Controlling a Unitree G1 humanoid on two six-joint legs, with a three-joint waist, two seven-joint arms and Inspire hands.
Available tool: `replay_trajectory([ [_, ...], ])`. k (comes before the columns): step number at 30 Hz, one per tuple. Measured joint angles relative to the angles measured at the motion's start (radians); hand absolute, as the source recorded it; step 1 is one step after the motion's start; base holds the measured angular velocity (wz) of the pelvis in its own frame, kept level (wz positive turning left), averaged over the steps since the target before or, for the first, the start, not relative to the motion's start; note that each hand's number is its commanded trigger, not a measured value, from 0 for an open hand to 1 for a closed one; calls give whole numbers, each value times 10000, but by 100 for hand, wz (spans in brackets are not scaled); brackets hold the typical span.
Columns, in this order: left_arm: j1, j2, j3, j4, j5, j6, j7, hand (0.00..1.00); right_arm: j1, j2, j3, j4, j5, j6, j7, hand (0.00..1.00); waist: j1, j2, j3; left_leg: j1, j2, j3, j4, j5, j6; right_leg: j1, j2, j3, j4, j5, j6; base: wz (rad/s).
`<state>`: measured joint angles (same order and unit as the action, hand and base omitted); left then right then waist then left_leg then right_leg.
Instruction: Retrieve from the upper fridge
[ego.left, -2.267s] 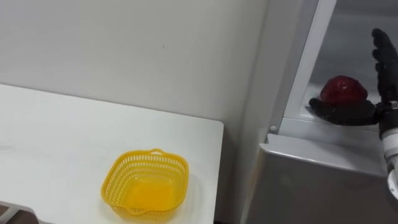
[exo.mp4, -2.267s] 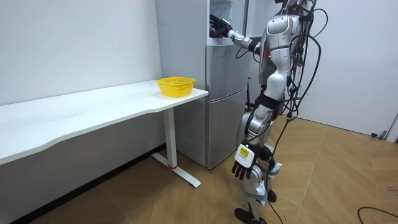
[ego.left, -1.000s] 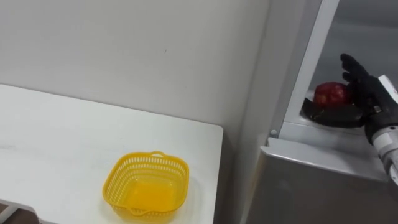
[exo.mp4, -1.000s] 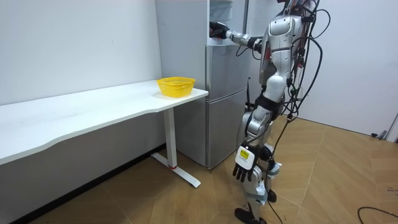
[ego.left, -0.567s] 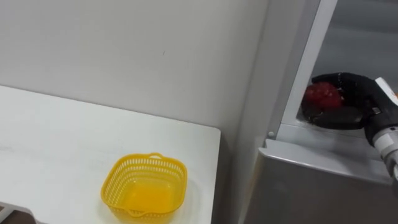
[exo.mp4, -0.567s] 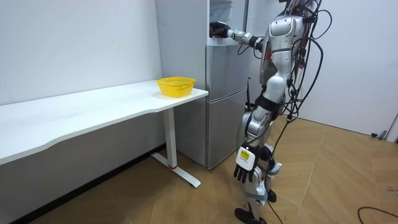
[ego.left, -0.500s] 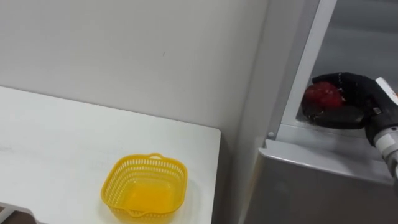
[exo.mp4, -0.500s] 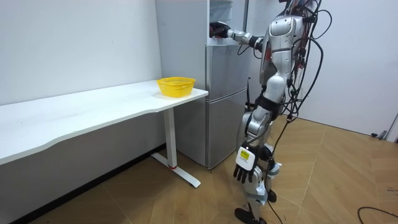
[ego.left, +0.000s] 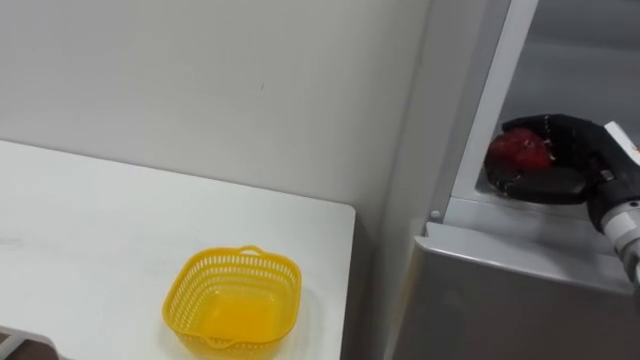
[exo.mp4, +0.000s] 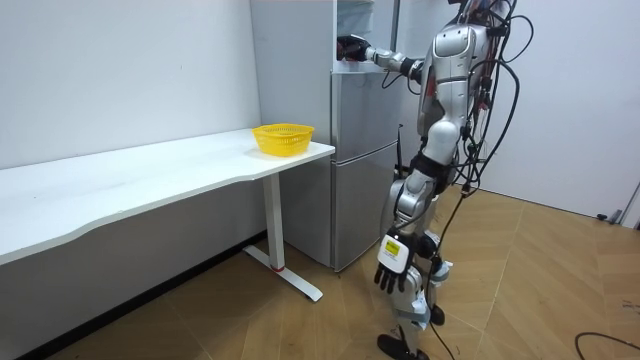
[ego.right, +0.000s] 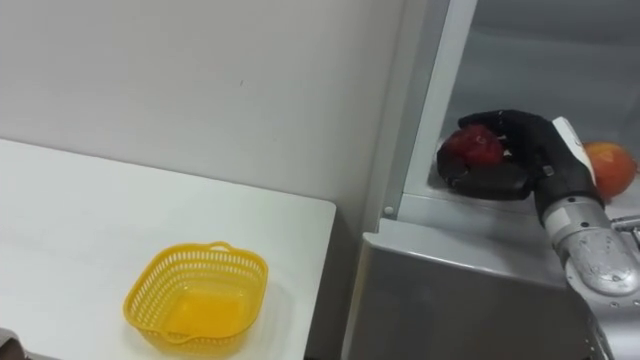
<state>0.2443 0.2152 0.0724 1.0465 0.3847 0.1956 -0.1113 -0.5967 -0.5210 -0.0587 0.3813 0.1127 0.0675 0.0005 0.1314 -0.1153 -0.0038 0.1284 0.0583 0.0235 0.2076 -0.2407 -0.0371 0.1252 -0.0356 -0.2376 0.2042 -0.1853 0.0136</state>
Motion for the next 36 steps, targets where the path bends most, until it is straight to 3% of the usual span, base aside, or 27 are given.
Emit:
replay_trajectory([
  [7, 69, -2, 20, -97, 15, -156, 171, 0, 23, 28, -1, -334, 131, 23, -274, 100, -15, 18, 11, -1, 0, 39, -19, 0, 0, -46, 4, 25, -8, 0, 0, 0],
  [10, 61, 1, -2, -96, 4, -257, 227, 0, 450, 269, -2, -1308, 262, 48, -862, 100, 6, 120, 49, 15, 2, 88, -24, 1, 0, -49, 23, 147, -17, 1, 0, -6],
  [14, 46, -74, -175, -22, 5, -435, 436, 0, 1309, 632, -7, -2798, -233, 50, -1588, 100, 11, 372, 65, 38, -1, 192, -41, 0, 1, -88, 31, 254, -26, 1, 0, -8],
  [15, 46, -81, -184, -43, 1, -494, 471, 0, 1678, 743, -7, -3410, -488, 49, -1797, 100, -19, 433, 29, 45, -1, 205, -44, 1, 1, -131, 35, 293, -27, 1, 0, -6],
  [19, 104, -118, -181, -51, 1, -774, 811, 0, 2836, 1100, -8, -5476, -442, -130, -2306, 100, -74, 698, 15, -4, 2, 337, -76, 3, 3, -251, 34, 352, -20, 1, 0, -8],
  [22, 226, -151, -179, -31, -9, -1007, 1021, 0, 3124, 1579, 2, -6459, -386, -379, -2904, 100, -184, 823, -23, 30, 5, 467, -105, 3, 4, -286, 36, 441, -12, 1, 0, -10],
  [27, 247, -260, -190, 329, -4, -1425, 1455, 0, 3350, 1677, -3, -7593, -596, -1205, -4044, 100, -261, 804, -29, 108, 5, 550, -146, 3, 4, -215, 35, 514, -8, 1, 1, -5],
  [32, 282, -342, -193, 656, -1, -1612, 1530, 0, 3716, 2189, -11, -8254, -1622, -2099, -4671, 100, -489, 816, 9, 222, 7, 562, -225, 3, 5, -132, 36, 531, 15, 0, 2, 0],
  [36, 215, -387, -404, 872, -11, -1623, 1679, 0, 4090, 2237, 307, -8698, -2504, -2438, -4886, 100, -452, 835, 19, 218, 10, 628, -294, 2, 7, -231, 59, 659, 83, 0, 2, -6],
])
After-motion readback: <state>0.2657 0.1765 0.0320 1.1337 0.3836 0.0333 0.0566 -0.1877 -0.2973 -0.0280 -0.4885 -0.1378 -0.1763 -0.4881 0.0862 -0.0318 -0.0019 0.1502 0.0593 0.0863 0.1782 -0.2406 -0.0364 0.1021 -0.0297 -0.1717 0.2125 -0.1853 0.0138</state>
